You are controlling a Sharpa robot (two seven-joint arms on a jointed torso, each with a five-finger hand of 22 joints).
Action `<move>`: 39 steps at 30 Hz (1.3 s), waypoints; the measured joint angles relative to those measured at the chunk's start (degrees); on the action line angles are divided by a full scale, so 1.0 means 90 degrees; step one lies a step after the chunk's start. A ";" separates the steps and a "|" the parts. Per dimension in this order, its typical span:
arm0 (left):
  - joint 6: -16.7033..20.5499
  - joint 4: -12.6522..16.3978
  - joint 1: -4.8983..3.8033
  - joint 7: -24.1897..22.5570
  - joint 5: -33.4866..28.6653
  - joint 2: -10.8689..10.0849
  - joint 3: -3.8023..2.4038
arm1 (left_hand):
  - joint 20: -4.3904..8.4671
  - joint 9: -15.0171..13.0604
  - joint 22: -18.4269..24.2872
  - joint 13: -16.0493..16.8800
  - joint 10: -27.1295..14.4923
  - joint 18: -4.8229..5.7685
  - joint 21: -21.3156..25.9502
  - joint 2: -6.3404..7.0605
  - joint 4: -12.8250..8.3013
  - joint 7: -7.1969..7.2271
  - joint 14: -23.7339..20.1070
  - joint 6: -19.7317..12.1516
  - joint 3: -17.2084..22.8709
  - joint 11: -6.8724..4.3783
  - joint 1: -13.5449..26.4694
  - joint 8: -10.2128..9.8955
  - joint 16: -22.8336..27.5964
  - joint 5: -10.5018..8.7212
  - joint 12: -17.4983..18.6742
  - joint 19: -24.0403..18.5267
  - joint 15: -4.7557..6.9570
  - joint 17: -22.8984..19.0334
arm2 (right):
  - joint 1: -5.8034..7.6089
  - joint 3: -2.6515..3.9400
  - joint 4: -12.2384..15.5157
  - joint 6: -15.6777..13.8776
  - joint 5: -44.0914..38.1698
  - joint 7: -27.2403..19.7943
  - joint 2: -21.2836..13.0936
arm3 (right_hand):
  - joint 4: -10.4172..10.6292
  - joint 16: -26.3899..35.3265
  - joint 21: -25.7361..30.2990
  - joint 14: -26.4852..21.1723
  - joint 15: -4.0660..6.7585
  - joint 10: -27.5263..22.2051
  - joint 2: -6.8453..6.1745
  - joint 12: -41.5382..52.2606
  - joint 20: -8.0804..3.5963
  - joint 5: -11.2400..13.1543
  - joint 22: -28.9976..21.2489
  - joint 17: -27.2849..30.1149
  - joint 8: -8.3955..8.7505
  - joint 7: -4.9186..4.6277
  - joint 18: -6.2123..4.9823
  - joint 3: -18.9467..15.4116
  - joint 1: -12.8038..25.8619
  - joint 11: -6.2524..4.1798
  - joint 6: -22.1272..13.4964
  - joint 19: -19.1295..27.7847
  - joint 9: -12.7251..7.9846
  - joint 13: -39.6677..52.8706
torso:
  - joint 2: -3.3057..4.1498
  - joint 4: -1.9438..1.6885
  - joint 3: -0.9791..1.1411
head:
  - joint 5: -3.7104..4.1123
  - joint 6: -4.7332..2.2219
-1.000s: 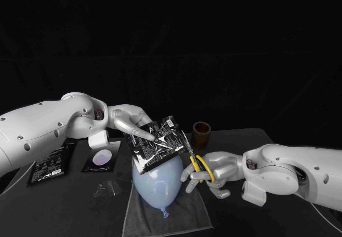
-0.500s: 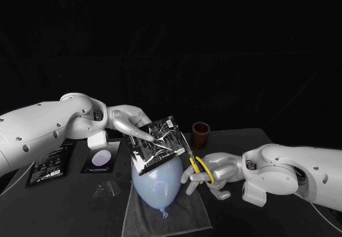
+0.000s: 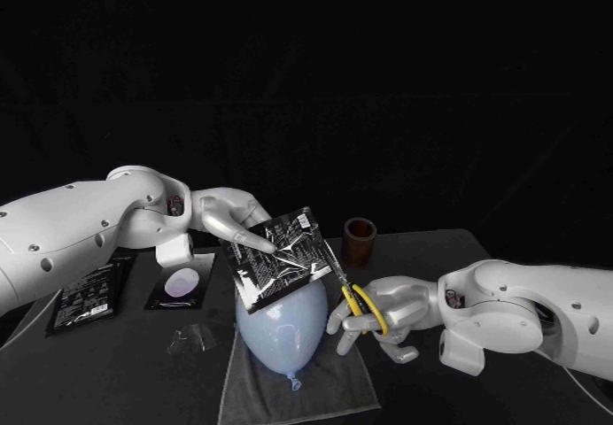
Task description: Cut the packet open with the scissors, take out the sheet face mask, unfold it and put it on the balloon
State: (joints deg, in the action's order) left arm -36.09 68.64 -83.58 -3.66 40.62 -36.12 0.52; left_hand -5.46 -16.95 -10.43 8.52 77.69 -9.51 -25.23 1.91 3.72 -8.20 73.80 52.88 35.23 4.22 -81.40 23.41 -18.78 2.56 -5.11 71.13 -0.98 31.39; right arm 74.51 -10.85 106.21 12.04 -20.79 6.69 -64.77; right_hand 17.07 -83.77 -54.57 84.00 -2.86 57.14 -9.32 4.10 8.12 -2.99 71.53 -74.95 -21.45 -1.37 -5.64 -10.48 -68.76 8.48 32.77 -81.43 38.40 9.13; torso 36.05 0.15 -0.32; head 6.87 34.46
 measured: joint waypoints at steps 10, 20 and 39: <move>0.0000 -0.0147 0.0000 0.0001 0.0020 0.0009 0.0000 | -0.0009 0.0000 0.0000 0.0000 0.0000 0.0000 0.0000 -0.0007 0.0000 0.0010 -0.0010 -0.0013 0.0000 0.0000 -0.0007 -0.0024 0.0000 -0.0006 0.0000 -0.0008 -0.0011 0.0007 | 0.0000 -0.0001 0.0217 -0.0007 -0.0095 0.0012 -0.0283 | 0.0000 0.0001 0.0039 0.0000 0.0000 0.0045 0.0000 0.0000 0.0000 0.0000 -0.0013 0.0001 -0.0006 -0.0003 0.0001 0.0000 0.0000 0.0003 -0.0003 0.0000 -0.0002 0.0000 | -0.0003 0.0004 0.0003 | 0.0029 -0.0003; 0.0000 -0.0193 0.0000 0.0001 0.0063 0.0024 0.0000 | -0.0010 0.0000 0.0001 -0.0001 0.0000 0.0000 0.0000 -0.0009 0.0000 0.0009 -0.0011 -0.0031 0.0000 0.0000 -0.0009 -0.0015 0.0000 -0.0017 0.0000 -0.0008 -0.0012 0.0006 | 0.0000 -0.0002 0.0418 -0.0008 -0.0157 0.0028 -0.0386 | 0.0000 0.0001 0.0039 0.0000 0.0000 0.0045 0.0000 -0.0001 0.0000 0.0000 -0.0029 0.0005 -0.0055 -0.0007 0.0002 0.0000 0.0000 0.0002 -0.0007 0.0000 -0.0046 -0.0065 | -0.0003 0.0004 -0.0001 | 0.0027 0.0009; -0.0017 -0.0054 0.0000 0.0006 0.0095 0.0009 0.0000 | -0.0011 0.0000 0.0001 -0.0001 0.0000 -0.0001 -0.0013 -0.0009 0.0000 -0.0015 -0.0011 -0.0010 0.0000 0.0000 -0.0009 0.0000 -0.0004 0.0000 0.0000 -0.0008 -0.0012 0.0002 | -0.0003 -0.0004 0.0141 0.0009 -0.0150 0.0040 -0.0012 | 0.0000 0.0025 0.0067 0.0000 0.0000 0.0043 0.0000 -0.0001 0.0000 0.0000 -0.0047 0.0000 -0.0105 -0.0009 0.0003 0.0000 0.0000 0.0000 -0.0009 0.0001 -0.0055 -0.0089 | 0.0003 -0.0009 -0.0009 | -0.0011 0.0055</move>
State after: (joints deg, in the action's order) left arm -36.24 68.15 -83.58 -3.60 41.48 -36.04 0.52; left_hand -5.56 -16.95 -10.41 8.51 77.69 -9.51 -25.35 1.83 3.72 -8.33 73.70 52.79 35.23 4.22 -81.49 23.41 -18.81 2.56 -5.11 71.05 -1.09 31.40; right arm 74.48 -10.88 107.48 12.12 -22.15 7.05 -64.88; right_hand 17.07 -83.55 -53.97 84.00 -2.86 57.52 -9.32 4.09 8.12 -2.99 71.11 -74.95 -22.39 -1.45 -5.61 -10.48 -68.76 8.48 32.69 -81.43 37.90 8.33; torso 36.08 0.07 -0.40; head 6.77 34.96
